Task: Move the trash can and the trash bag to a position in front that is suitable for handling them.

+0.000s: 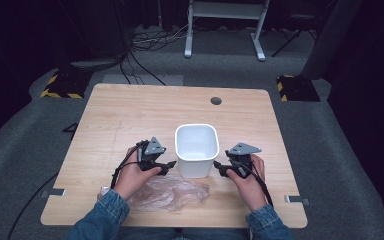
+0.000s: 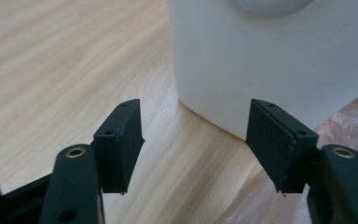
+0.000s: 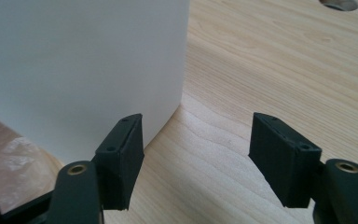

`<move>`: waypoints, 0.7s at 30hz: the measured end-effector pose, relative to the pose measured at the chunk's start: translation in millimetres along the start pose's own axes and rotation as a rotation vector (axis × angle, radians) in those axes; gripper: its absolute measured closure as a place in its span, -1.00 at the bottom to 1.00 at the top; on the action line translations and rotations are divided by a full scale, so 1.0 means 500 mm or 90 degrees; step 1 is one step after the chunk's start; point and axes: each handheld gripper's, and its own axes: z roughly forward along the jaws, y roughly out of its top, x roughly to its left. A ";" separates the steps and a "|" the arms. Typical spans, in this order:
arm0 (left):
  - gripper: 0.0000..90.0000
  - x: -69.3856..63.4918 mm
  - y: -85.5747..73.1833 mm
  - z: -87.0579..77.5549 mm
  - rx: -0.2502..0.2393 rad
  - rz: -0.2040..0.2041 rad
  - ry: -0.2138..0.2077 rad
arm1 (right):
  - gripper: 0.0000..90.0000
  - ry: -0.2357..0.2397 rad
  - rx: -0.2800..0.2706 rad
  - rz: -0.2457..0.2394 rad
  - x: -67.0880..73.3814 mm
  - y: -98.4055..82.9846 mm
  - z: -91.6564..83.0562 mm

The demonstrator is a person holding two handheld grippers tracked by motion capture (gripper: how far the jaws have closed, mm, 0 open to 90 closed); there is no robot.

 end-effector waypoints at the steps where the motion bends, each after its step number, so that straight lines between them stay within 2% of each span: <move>1: -0.26 0.000 0.002 -0.010 -0.003 0.007 0.007 | -0.23 0.000 -0.004 -0.001 0.000 -0.001 -0.006; 3: -0.33 0.000 0.002 -0.029 -0.015 0.003 0.008 | -0.25 -0.004 -0.008 -0.003 -0.001 -0.004 -0.019; 7: -0.36 -0.002 -0.003 -0.070 -0.014 -0.014 0.009 | -0.28 -0.009 -0.008 -0.009 -0.004 -0.017 -0.045; 10: -0.37 -0.009 -0.007 -0.102 -0.021 -0.008 0.010 | -0.29 -0.008 -0.003 -0.004 -0.007 -0.033 -0.061; 14: -0.38 -0.026 -0.024 -0.141 -0.017 0.006 -0.017 | -0.30 0.001 0.001 0.003 -0.008 -0.054 -0.083; 17: -0.37 -0.038 -0.046 -0.157 -0.004 0.018 -0.019 | -0.31 0.009 0.003 0.014 -0.009 -0.070 -0.096; 21: -0.38 -0.052 -0.075 -0.161 0.001 0.024 -0.031 | -0.31 0.008 0.013 0.018 -0.008 -0.089 -0.105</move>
